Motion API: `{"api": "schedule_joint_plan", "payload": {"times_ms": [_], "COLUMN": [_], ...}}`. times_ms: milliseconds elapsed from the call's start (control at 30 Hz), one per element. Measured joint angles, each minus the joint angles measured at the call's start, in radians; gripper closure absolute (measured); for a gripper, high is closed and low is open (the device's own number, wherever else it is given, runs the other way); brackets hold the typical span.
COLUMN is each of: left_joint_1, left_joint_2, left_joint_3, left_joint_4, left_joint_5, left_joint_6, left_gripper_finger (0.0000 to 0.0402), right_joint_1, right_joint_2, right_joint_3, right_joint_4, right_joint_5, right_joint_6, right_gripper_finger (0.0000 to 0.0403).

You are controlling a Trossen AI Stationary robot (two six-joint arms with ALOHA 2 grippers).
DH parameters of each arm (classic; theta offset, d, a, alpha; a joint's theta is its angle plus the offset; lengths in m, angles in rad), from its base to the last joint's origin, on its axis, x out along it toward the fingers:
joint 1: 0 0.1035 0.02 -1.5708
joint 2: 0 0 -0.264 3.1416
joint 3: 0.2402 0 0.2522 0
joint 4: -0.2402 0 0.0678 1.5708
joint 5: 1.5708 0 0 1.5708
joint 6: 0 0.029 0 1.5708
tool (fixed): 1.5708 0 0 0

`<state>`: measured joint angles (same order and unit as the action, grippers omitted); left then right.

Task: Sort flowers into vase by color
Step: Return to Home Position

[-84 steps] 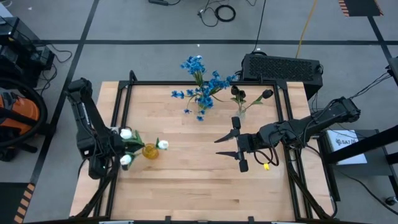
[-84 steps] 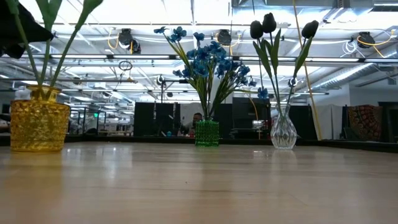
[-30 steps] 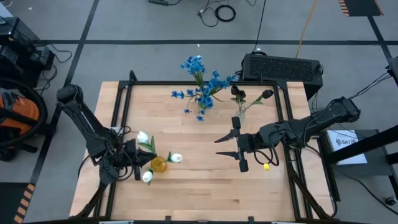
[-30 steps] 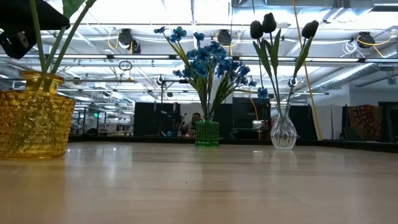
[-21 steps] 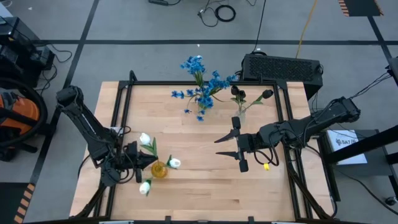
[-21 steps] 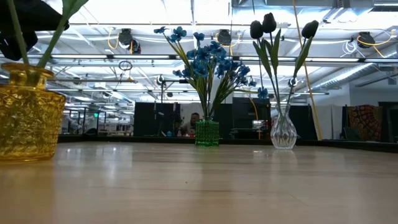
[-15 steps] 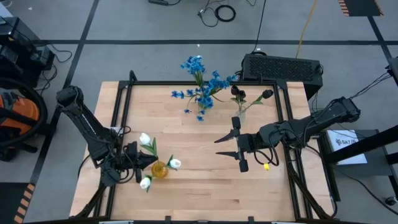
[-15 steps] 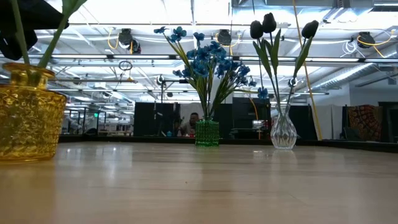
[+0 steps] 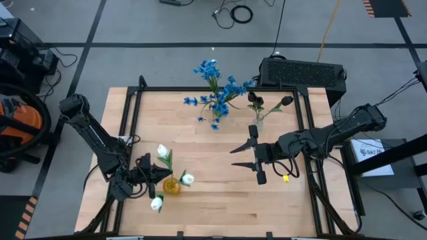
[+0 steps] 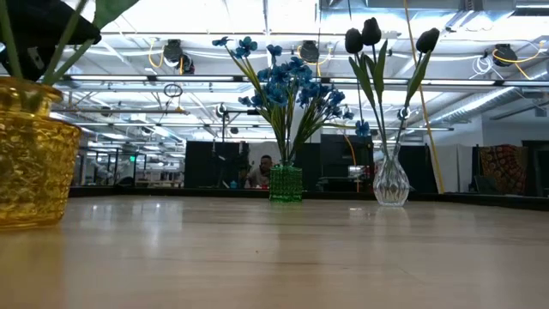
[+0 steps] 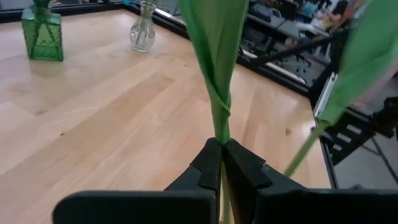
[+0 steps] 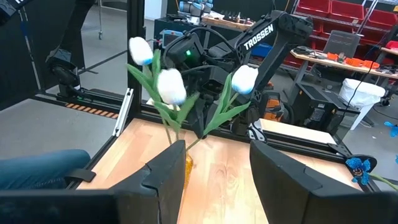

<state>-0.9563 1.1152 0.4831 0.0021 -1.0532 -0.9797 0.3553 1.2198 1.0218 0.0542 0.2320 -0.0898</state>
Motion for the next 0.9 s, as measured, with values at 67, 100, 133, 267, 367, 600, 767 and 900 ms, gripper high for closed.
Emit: {"api": "schedule_joint_plan", "payload": {"times_ms": [67,100,133,267,367,600,767,900], "left_joint_1": [0.000,-0.002,-0.004,-0.009,-0.009,-0.032,-0.054,-0.053], "left_joint_2": [-0.005,-0.014,-0.023,-0.072,-0.118,-0.240,-0.320,-0.357], "left_joint_3": [0.000,0.000,0.000,-0.001,-0.001,-0.001,-0.001,-0.001], "left_joint_4": [-0.004,-0.010,-0.015,-0.043,-0.095,-0.286,-0.388,-0.482], "left_joint_5": [0.007,0.011,0.013,0.011,0.007,0.059,0.027,-0.057], "left_joint_6": [0.032,0.050,0.068,0.129,0.159,0.171,0.151,0.159], "left_gripper_finger": [0.0383,0.0381,0.0377,0.0342,0.0303,0.0242,0.0244,0.0258], "right_joint_1": [0.000,0.000,0.000,0.000,0.000,0.000,0.000,0.000], "right_joint_2": [0.000,0.000,0.000,0.000,0.000,0.000,0.000,0.000], "right_joint_3": [0.000,0.000,0.000,0.000,0.000,0.000,0.000,0.000], "right_joint_4": [0.000,0.000,0.000,-0.003,-0.007,-0.017,-0.020,-0.020], "right_joint_5": [-0.003,-0.003,-0.003,-0.003,-0.003,-0.002,-0.002,-0.002], "right_joint_6": [0.000,0.000,0.000,0.000,0.000,0.000,0.000,0.000], "right_gripper_finger": [0.0232,0.0232,0.0232,0.0232,0.0232,0.0232,0.0232,0.0232]}}
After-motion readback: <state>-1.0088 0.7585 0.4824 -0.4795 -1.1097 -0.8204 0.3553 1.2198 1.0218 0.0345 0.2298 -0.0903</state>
